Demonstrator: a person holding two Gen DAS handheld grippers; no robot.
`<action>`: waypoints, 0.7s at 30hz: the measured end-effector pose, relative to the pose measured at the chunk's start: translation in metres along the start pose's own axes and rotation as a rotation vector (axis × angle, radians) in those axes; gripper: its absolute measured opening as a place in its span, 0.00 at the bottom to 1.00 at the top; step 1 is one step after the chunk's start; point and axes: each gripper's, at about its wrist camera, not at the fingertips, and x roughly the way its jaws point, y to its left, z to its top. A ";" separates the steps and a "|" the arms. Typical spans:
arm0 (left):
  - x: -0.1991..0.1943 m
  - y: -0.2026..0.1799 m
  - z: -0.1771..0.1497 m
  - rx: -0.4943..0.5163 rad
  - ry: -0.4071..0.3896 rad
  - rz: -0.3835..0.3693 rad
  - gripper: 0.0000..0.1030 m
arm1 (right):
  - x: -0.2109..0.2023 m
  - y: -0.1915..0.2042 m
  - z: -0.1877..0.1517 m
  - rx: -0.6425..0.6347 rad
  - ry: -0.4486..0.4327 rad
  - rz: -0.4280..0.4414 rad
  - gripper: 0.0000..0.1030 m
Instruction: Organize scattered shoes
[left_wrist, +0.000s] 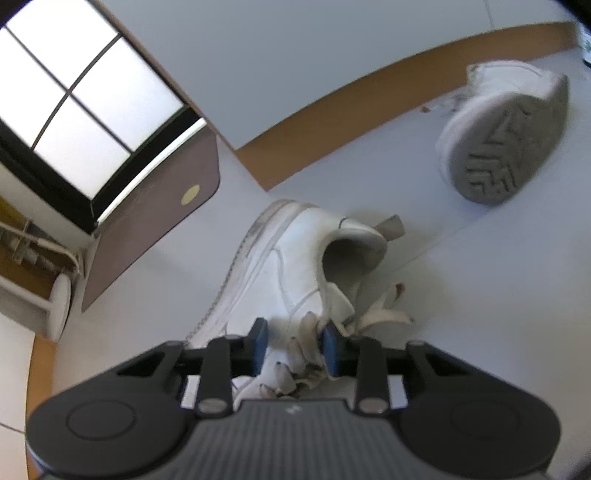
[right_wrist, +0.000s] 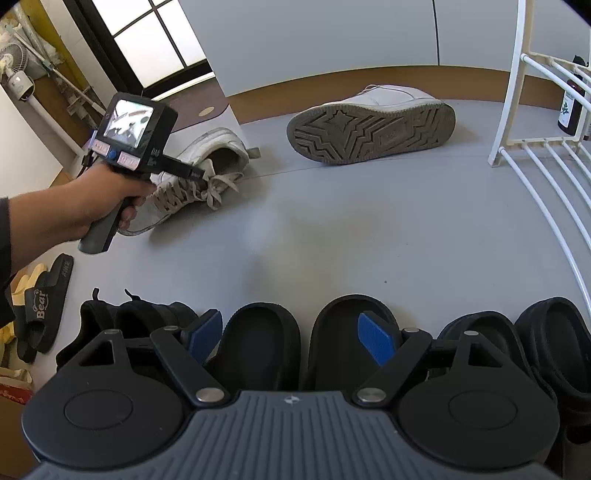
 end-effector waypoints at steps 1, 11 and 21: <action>-0.002 0.001 -0.003 0.001 -0.006 -0.011 0.31 | -0.001 0.000 0.000 -0.001 -0.002 0.000 0.82; -0.022 -0.016 -0.016 0.046 -0.061 -0.116 0.30 | 0.001 0.000 -0.002 0.011 0.010 0.006 0.82; -0.060 -0.059 -0.025 0.108 -0.106 -0.277 0.29 | 0.004 0.003 -0.005 0.016 0.025 0.017 0.82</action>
